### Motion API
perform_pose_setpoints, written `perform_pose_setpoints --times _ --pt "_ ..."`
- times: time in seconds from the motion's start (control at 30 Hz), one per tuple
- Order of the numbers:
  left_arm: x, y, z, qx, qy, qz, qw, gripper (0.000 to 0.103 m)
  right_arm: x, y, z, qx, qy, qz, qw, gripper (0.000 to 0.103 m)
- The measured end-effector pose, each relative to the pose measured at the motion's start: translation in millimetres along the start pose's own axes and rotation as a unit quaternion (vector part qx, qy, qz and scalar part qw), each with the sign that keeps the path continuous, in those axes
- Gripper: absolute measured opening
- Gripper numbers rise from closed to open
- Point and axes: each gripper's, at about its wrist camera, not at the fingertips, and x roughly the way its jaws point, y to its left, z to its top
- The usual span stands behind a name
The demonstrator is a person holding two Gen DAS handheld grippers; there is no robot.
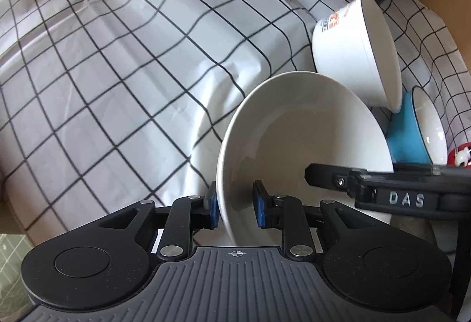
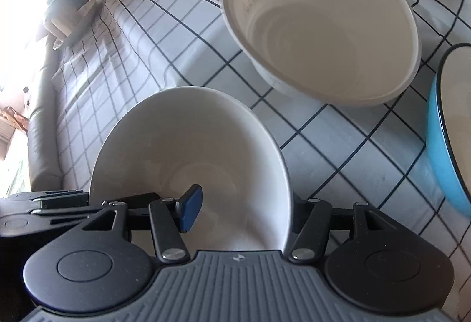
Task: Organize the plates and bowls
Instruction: 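Lift and carry the white bowl with both grippers over the floral plate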
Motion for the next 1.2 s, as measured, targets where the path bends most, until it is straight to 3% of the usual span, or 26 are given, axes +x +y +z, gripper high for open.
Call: perform_pose_setpoints --times 0.43,0.63,0.8,0.97,1.07,1.2 --pt "-88.4 3.5 17.9 0.074 0.016 0.001 0.9971 0.027 -69.0 64.1 -12.3 -0.013 -0.061 0.014 0.998 0.059" --pt "-107.5 -19.4 17.8 0.133 0.043 -0.029 0.9897 0.027 -110.2 63.3 -30.9 0.028 -0.103 0.006 0.994 0.059" --pt "-117.4 -56.6 13.0 0.212 0.058 -0.064 0.9733 0.026 -150.3 51.7 -58.7 0.068 -0.138 -0.031 0.988 0.059" --pt "-113.2 -103.5 -3.8 0.289 0.081 -0.102 0.9485 0.026 -184.9 28.2 -98.2 0.131 -0.164 -0.071 0.975 0.059" --pt "-98.5 -129.5 -16.7 0.323 0.104 -0.121 0.9330 0.026 -196.1 13.1 -121.3 0.170 -0.171 -0.098 0.966 0.059" --pt "-68.0 -153.1 -34.3 0.344 0.139 -0.134 0.9190 0.028 -195.0 -14.3 -147.7 0.227 -0.164 -0.120 0.952 0.059"
